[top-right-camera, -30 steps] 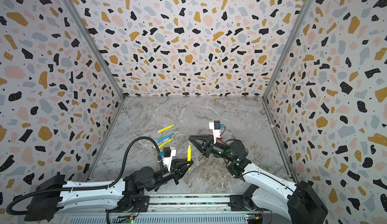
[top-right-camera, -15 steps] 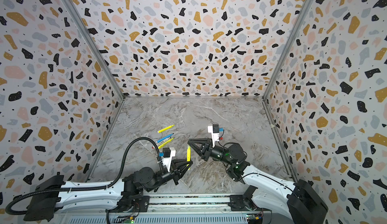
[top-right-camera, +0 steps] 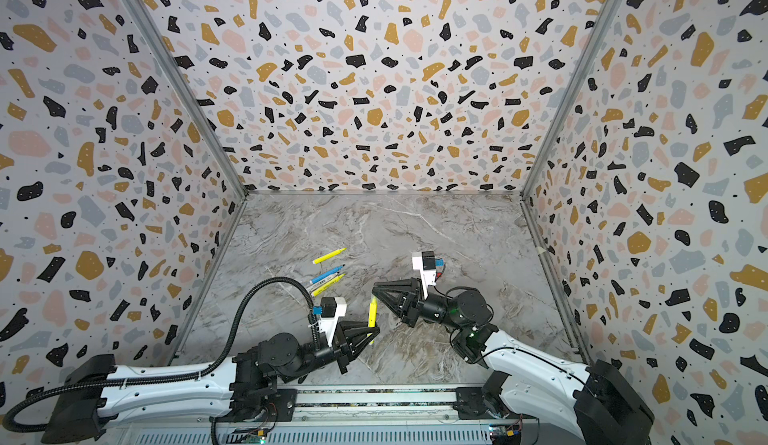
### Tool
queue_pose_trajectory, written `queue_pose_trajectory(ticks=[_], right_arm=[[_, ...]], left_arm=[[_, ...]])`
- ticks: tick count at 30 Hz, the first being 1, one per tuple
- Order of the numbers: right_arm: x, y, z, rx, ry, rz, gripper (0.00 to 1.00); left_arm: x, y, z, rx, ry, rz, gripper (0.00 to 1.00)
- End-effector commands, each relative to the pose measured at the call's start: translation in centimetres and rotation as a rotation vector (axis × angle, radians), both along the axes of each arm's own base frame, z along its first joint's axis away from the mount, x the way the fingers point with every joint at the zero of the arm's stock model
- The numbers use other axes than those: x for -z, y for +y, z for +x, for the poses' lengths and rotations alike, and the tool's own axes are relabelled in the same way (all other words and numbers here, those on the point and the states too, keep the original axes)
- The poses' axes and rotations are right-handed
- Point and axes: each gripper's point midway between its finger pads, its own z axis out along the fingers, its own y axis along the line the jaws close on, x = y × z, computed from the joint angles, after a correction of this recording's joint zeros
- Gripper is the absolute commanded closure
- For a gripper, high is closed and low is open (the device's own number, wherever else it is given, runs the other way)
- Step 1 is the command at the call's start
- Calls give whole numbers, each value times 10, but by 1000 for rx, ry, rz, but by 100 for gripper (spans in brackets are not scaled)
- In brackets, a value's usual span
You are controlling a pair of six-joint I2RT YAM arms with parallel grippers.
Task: Insert the pens into the pen caps
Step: 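Lower the held cap onto the highlighter tip held by the left gripper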
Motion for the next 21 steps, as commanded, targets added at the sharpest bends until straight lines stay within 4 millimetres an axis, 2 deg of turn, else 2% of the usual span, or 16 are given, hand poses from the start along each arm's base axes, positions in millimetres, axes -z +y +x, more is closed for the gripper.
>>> queue_pose_trajectory(ticks=[1, 5, 10, 14, 21], right_arm=[[28, 11, -29, -172, -5, -107, 87], [29, 12, -35, -215, -10, -109, 87], [28, 15, -42, -248, -27, -113, 83], [28, 17, -48, -280, -52, -121, 82], [33, 21, -46, -266, -40, -140, 82]], left_arm=[[-85, 13, -7, 18, -114, -255, 97], [-91, 13, -12, 42, -130, -271, 98], [-85, 15, -5, 1, -121, -254, 98], [-91, 14, -11, 35, -131, -276, 98], [-96, 20, -6, -2, -134, -291, 98]])
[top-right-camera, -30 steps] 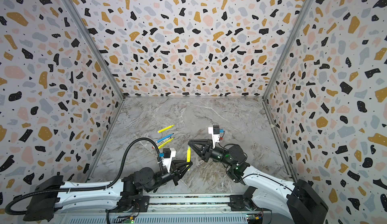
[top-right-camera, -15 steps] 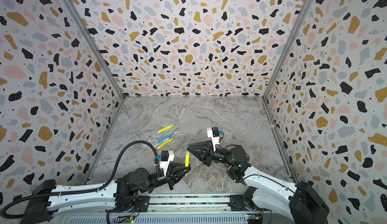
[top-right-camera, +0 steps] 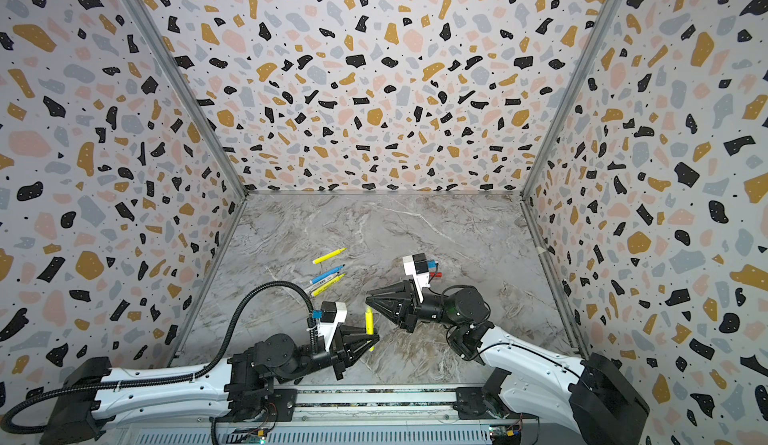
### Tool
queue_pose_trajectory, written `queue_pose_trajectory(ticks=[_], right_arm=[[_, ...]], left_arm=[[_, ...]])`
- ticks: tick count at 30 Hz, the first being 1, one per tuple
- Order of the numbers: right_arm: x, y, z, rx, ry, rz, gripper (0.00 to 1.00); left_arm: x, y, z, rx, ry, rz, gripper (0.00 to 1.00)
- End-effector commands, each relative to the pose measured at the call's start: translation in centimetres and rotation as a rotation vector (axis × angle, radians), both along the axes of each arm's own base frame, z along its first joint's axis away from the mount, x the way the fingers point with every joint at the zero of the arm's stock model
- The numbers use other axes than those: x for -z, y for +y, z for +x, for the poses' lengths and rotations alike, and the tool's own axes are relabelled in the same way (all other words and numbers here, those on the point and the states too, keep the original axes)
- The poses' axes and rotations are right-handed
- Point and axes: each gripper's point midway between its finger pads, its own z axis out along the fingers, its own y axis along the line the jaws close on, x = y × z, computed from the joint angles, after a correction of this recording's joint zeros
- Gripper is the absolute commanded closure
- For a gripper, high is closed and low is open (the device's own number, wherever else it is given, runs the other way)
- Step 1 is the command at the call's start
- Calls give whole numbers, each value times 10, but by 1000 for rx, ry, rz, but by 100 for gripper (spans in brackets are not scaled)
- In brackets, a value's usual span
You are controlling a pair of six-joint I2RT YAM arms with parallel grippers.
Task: Insert the pens into the pen caps
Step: 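Lower the held cap onto the highlighter tip held by the left gripper, then open the right gripper and draw it back from the capped highlighter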
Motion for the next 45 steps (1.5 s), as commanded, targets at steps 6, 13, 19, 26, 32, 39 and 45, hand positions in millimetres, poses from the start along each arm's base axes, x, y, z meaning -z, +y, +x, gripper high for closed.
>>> queue_pose_trajectory(ticks=[6, 13, 19, 26, 32, 39, 45], right_arm=[[39, 10, -30, -157, 24, -140, 78], [25, 7, -32, -150, -6, -112, 63], [13, -3, -31, -85, -46, -120, 38], [-14, -28, -3, 152, -77, -163, 31], [-49, -23, 19, 239, -120, -240, 30], [-58, -2, 37, 226, -113, -281, 30], [-58, 7, 35, 182, -109, -269, 32]], left_arm=[[-102, 17, -2, -13, -116, -331, 98], [-94, 18, 1, -30, -116, -300, 98], [-90, 23, 3, -49, -112, -291, 98], [-76, 17, 9, -79, -123, -185, 98], [-61, 5, 14, -83, -116, -113, 97], [-56, 0, 14, -76, -109, -96, 98], [-54, 1, 14, -80, -113, -86, 98]])
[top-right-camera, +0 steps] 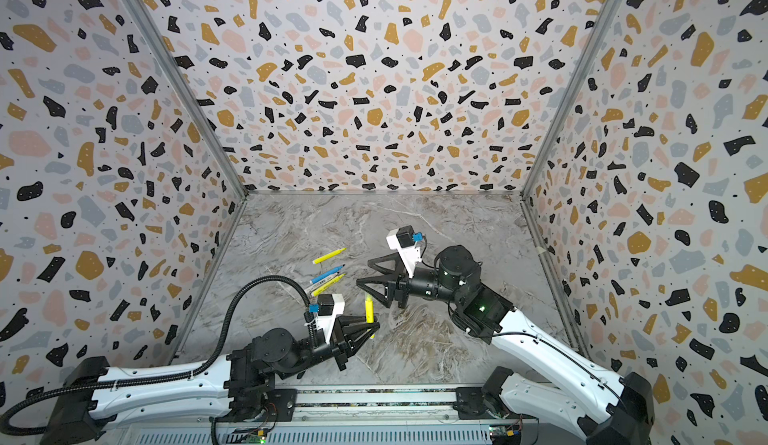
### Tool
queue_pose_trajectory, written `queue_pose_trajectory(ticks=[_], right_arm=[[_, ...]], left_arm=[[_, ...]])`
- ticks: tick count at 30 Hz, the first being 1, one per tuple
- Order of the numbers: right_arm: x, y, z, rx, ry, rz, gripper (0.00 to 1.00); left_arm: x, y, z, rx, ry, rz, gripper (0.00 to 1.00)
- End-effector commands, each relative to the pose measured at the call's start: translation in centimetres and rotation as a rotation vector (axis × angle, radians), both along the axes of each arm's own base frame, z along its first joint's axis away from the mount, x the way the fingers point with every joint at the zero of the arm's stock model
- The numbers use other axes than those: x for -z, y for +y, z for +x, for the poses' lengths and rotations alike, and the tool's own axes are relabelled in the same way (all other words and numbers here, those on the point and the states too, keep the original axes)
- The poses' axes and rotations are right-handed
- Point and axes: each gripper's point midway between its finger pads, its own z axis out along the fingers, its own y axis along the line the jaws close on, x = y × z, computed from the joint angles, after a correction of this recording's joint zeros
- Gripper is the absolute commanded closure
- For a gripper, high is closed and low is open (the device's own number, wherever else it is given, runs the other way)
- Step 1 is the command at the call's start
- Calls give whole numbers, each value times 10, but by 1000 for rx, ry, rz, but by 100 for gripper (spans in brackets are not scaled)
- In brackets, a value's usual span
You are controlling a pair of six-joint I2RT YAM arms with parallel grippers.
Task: Insert the pens into the pen caps
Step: 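Open the right gripper and draw it back from the capped highlighter, then bring the open right gripper back down over the capped highlighter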
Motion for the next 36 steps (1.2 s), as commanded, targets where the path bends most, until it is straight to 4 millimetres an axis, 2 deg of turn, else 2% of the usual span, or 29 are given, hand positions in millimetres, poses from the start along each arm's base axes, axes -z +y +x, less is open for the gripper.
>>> queue_pose_trajectory(ticks=[1, 10, 15, 20, 26, 34, 36], right_arm=[[-26, -2, -10, -34, -50, 47, 33], [-21, 3, -27, -103, -58, 51, 39], [-20, 1, -28, -100, -55, 51, 42], [-26, -3, -32, -107, -70, 67, 44], [-22, 0, -34, -126, -57, 43, 53], [-13, 6, -30, -123, -37, 17, 53], [-12, 7, -30, -127, -33, 12, 56]], left_arm=[[-31, 4, 2, -15, -43, -80, 98], [-31, 6, 3, -23, -37, -85, 98], [-32, 6, 3, -24, -36, -86, 98], [-24, 3, 5, -31, -27, -64, 98], [-22, 1, 5, -29, -26, -59, 98], [-23, 1, 5, -28, -27, -60, 98], [-23, 2, 5, -28, -26, -61, 98]])
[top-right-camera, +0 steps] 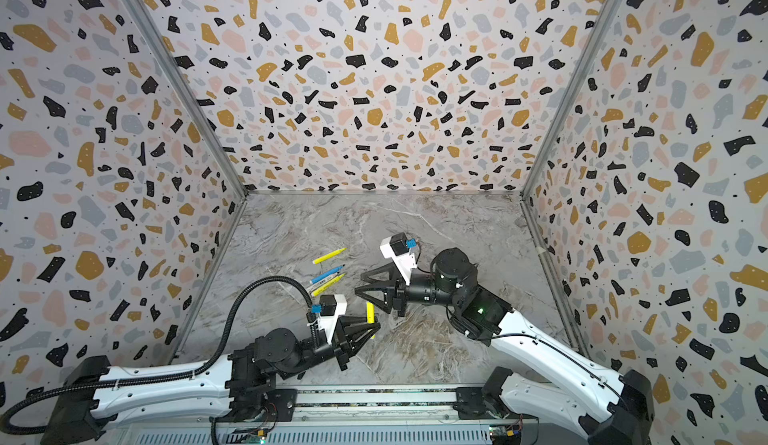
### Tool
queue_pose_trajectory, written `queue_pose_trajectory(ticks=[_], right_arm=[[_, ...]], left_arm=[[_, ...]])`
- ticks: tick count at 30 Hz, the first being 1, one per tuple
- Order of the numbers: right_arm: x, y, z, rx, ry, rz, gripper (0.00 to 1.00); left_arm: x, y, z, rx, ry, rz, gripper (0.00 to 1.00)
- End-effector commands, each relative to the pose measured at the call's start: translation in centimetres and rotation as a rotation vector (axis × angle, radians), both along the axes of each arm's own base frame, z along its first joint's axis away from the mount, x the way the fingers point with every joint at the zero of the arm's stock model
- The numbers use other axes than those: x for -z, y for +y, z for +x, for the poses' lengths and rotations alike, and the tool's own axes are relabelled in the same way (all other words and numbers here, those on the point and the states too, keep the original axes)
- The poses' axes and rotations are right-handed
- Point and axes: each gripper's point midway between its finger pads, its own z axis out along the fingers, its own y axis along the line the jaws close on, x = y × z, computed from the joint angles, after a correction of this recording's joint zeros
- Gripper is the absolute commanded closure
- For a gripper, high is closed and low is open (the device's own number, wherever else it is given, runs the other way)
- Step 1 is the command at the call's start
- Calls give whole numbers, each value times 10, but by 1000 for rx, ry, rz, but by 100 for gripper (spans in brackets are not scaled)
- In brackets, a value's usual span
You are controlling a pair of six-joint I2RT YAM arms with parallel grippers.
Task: Insert the pens into the pen caps
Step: 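Bring the open right gripper back down over the capped highlighter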
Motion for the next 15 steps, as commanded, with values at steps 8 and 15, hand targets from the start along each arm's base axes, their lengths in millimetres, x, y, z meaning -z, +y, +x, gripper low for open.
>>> queue_pose_trajectory(ticks=[8, 15], right_arm=[[-4, 3, -8, -29, -20, 5, 92], [46, 3, -18, -49, 46, -66, 100]], left_arm=[[-33, 6, 2, -20, -29, -98, 98], [-58, 22, 4, -56, -59, -169, 100]])
